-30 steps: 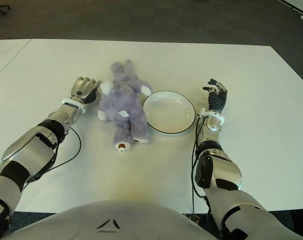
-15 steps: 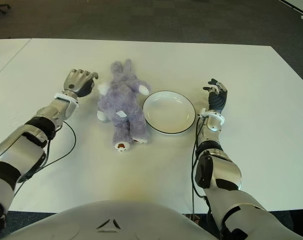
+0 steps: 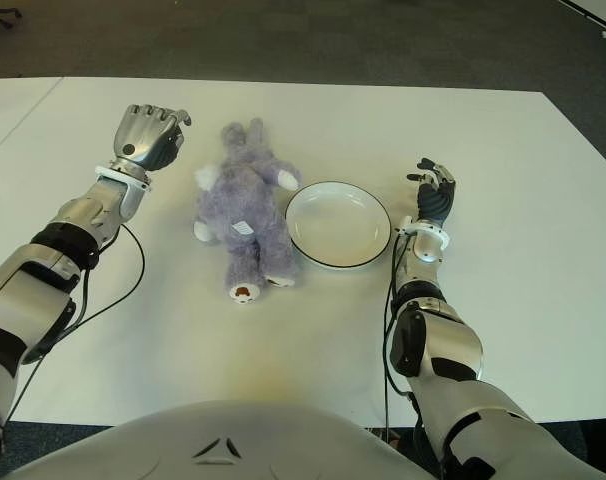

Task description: Put the doll into the plate.

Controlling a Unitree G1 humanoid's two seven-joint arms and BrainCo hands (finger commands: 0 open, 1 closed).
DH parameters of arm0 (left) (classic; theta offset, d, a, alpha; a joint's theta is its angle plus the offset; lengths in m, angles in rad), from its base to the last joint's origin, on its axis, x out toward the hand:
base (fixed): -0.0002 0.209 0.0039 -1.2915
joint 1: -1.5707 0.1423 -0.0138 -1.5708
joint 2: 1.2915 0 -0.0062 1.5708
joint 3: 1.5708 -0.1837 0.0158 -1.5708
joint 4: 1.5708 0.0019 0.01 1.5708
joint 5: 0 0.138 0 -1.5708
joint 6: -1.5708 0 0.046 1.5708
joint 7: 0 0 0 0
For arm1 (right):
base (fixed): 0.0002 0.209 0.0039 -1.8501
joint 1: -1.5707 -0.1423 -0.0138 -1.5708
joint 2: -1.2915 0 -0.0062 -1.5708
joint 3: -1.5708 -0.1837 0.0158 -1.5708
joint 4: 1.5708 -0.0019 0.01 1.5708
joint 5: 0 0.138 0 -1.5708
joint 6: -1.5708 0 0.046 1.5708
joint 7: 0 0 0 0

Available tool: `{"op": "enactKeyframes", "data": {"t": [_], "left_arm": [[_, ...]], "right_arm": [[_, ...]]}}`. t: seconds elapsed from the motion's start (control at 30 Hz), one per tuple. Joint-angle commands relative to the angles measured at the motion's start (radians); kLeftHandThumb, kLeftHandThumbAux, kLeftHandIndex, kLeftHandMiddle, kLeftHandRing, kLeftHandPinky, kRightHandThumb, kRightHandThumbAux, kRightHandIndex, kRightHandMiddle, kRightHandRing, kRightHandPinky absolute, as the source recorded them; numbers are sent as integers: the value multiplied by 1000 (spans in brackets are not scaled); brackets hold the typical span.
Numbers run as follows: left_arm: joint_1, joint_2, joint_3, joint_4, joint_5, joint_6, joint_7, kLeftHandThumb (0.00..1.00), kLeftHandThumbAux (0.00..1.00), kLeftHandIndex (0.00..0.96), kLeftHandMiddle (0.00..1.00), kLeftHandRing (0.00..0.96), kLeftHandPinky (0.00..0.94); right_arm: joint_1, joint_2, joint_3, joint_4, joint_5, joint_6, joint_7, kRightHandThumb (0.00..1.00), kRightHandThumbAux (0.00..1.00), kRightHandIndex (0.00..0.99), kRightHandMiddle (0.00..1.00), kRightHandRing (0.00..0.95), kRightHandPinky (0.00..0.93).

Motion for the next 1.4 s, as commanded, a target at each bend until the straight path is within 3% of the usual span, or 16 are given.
{"op": "enactKeyframes", "data": {"t": [0.03, 0.13, 0.2, 0.23, 0.3, 0.33, 0.37, 0.4, 0.43, 0.63, 0.83, 1.4], "left_arm": [[54, 2, 32, -39, -11, -26, 27, 742, 696, 441, 837, 833, 828], [76, 14, 59, -64, -46, -96, 17, 732, 694, 439, 782, 786, 737], [90, 28, 71, -82, -55, -137, 17, 722, 688, 433, 689, 691, 631], [95, 33, 75, -87, -56, -150, 19, 718, 685, 427, 588, 594, 530], [101, 44, 78, -86, -47, -171, 32, 717, 684, 425, 557, 564, 499], [105, 54, 75, -80, -36, -184, 45, 602, 448, 172, 261, 315, 330], [107, 61, 74, -76, -27, -194, 54, 525, 363, 54, 121, 186, 238], [106, 71, 67, -67, -10, -204, 70, 511, 349, 34, 97, 164, 223], [105, 76, 63, -61, 2, -210, 80, 451, 312, 8, 25, 86, 148], [84, 116, 13, -22, 106, -237, 220, 348, 234, 0, 0, 0, 6], [72, 154, -18, -21, 165, -252, 274, 298, 177, 0, 0, 0, 0], [133, 262, 8, -185, 156, -279, 97, 332, 112, 0, 0, 0, 0]], "right_arm": [[201, 116, -4, 138, 11, 103, 11, 945, 680, 423, 251, 456, 223], [199, 120, -5, 137, 15, 103, 10, 945, 681, 423, 256, 456, 241], [200, 121, -9, 138, 20, 102, 12, 945, 681, 423, 256, 456, 229], [200, 122, -10, 137, 22, 100, 13, 945, 681, 423, 258, 456, 220], [201, 123, -12, 137, 24, 97, 15, 946, 681, 423, 258, 456, 218], [202, 123, -12, 137, 25, 95, 16, 946, 681, 423, 262, 456, 196], [203, 123, -13, 137, 25, 94, 17, 946, 680, 423, 264, 457, 182], [203, 123, -12, 137, 25, 94, 19, 946, 680, 423, 264, 457, 180], [203, 123, -12, 138, 25, 96, 20, 946, 680, 423, 263, 457, 183], [202, 129, -16, 134, 31, 88, 23, 947, 679, 423, 281, 457, 199], [204, 125, -2, 134, 13, 84, 7, 947, 679, 424, 273, 458, 180], [210, 127, 26, 132, -10, 65, -20, 946, 679, 423, 256, 458, 169]]}}
